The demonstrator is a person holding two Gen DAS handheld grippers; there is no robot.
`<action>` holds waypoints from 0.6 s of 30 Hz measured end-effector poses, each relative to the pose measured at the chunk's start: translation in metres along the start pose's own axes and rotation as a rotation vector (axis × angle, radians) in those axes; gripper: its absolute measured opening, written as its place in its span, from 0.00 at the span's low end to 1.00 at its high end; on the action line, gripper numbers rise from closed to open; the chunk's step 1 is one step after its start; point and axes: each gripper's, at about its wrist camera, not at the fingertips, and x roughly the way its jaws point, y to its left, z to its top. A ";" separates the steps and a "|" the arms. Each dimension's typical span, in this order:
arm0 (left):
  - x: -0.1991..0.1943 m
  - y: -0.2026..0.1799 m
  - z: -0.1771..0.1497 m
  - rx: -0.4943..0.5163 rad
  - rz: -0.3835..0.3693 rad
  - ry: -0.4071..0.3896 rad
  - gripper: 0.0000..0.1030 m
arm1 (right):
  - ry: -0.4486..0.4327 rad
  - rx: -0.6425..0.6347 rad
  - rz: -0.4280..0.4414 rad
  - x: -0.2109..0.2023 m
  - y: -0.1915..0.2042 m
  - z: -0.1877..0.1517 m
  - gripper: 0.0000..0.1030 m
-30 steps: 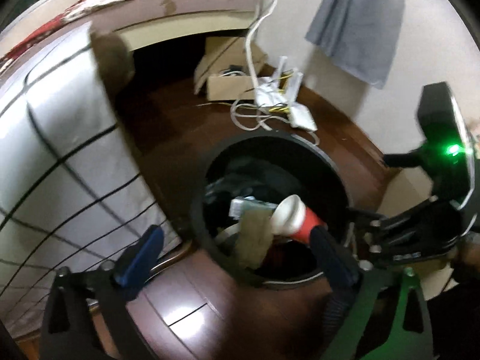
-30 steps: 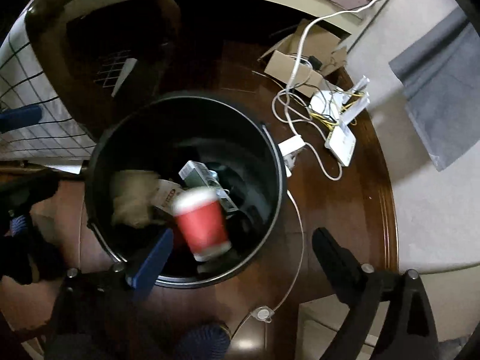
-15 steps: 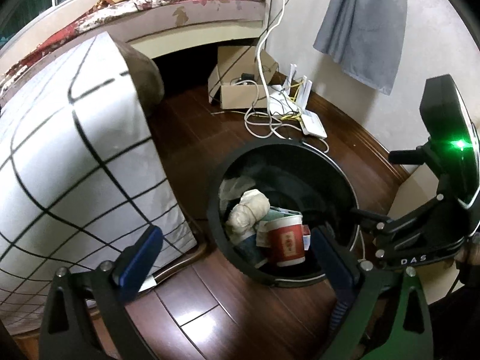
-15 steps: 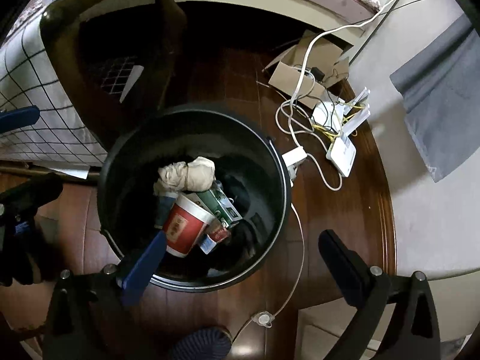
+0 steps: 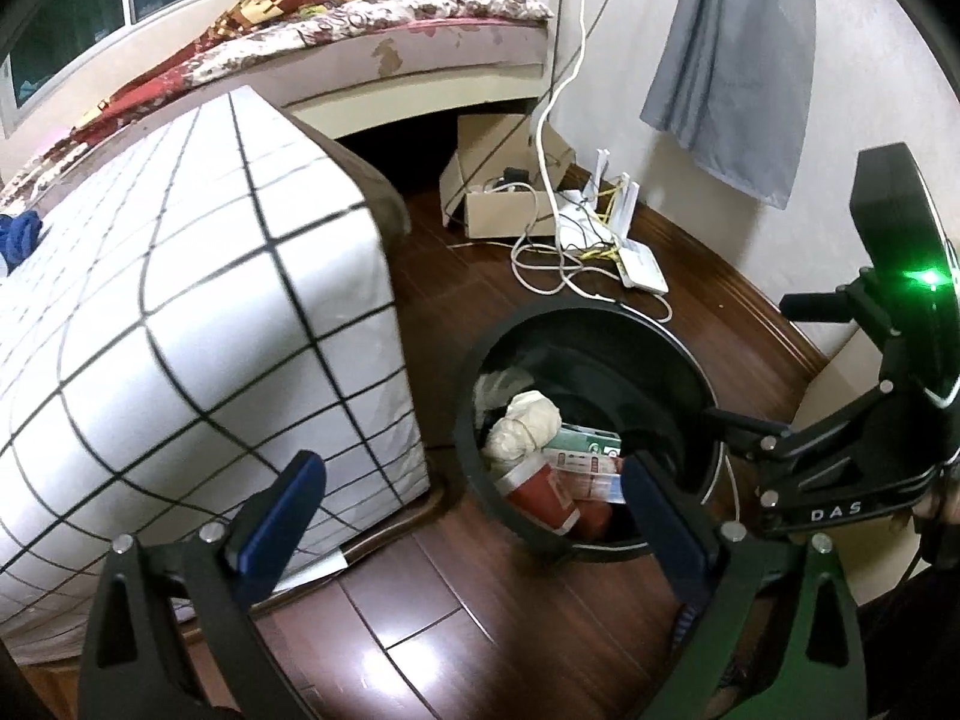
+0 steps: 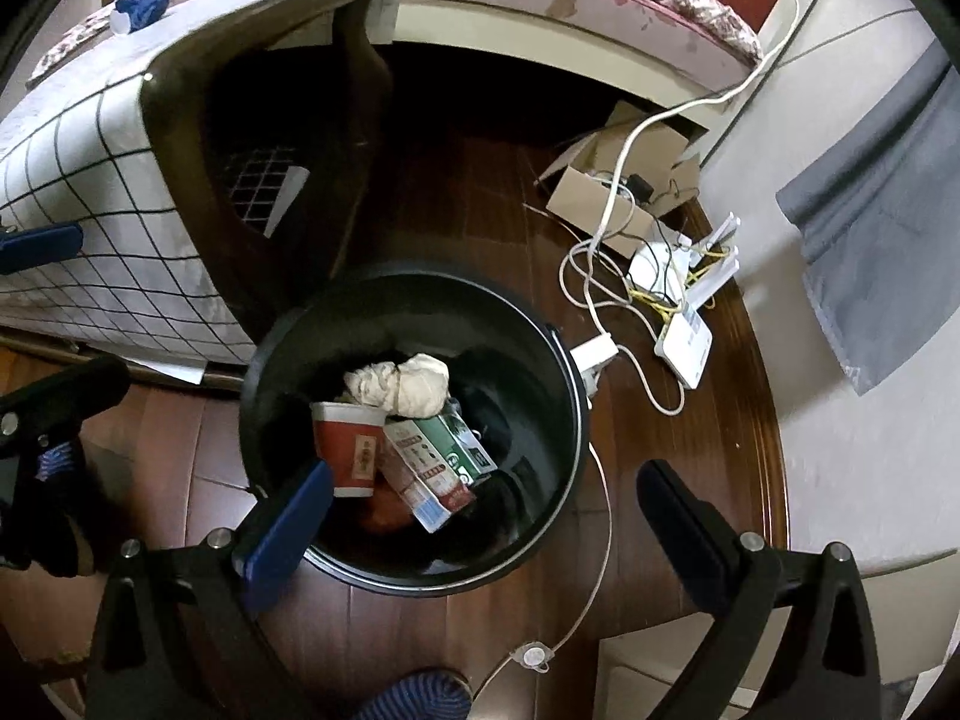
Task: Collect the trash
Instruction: 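Move both tools back over the mattress toward the blue items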
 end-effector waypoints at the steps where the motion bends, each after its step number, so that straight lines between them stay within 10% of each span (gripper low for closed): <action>1: -0.002 0.001 0.000 -0.001 0.003 -0.005 0.97 | -0.006 -0.005 0.002 -0.002 0.002 0.001 0.99; 18: -0.047 0.026 0.010 -0.016 0.067 -0.100 0.97 | -0.122 -0.053 0.008 -0.042 0.022 0.022 0.99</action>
